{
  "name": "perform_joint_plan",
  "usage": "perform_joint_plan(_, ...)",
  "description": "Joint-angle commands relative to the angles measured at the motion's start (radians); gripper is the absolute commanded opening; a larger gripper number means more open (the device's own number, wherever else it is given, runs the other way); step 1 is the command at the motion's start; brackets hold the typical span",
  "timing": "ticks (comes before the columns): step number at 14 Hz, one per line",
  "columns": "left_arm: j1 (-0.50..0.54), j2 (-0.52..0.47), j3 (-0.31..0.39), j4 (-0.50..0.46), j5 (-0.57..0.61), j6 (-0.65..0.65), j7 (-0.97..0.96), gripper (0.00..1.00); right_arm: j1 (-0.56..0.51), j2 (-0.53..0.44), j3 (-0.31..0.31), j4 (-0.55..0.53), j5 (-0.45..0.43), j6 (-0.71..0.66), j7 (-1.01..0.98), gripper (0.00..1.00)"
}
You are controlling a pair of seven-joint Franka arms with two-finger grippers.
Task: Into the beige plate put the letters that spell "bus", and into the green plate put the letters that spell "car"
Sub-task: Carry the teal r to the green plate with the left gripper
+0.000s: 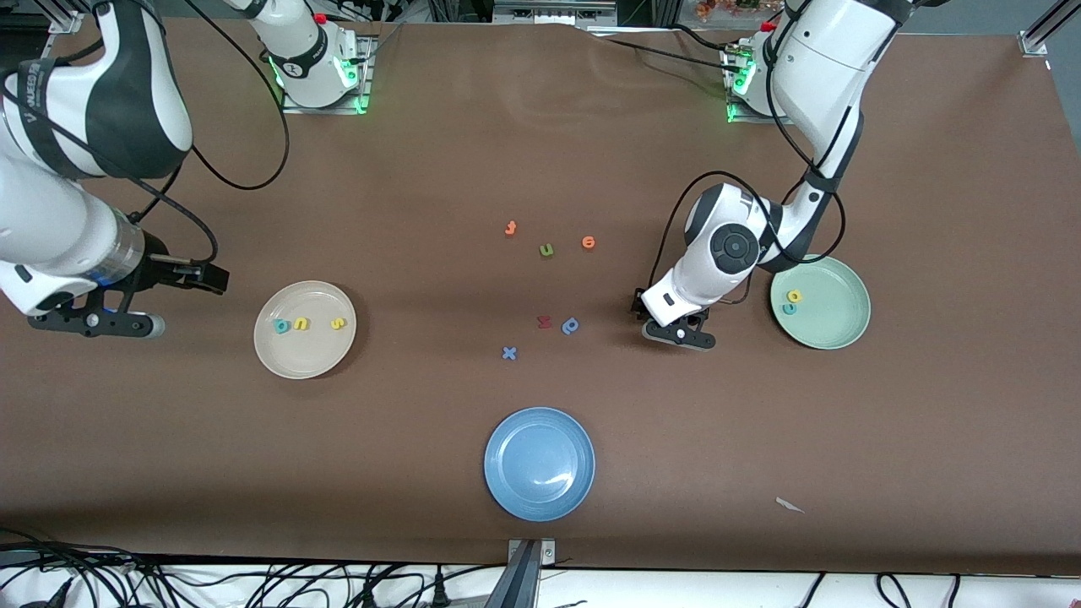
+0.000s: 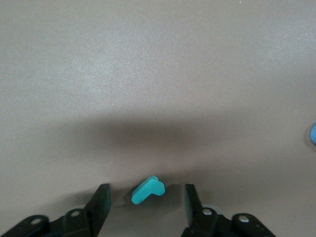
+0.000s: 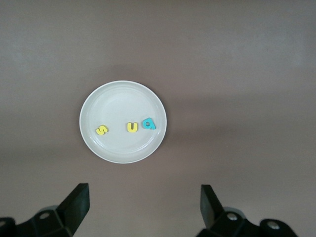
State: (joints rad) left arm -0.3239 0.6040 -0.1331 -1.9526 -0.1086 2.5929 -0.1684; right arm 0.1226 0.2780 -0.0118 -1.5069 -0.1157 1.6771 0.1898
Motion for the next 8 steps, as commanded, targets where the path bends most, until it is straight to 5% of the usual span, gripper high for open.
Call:
perform_joint_plan(1,-0.015,0.031,0.012,0.026,-0.006,0.004,0.004,0.54,-0.001,-0.081,-0.004,-0.123,0.030,0.076,-0.013,0.99)
perform_joint_plan(8,-0.015,0.033,0.013,0.026,0.038,0.004,0.004,0.30,-0.001,-0.140,-0.033,-0.171,0.036,0.138,-0.043,1.00)
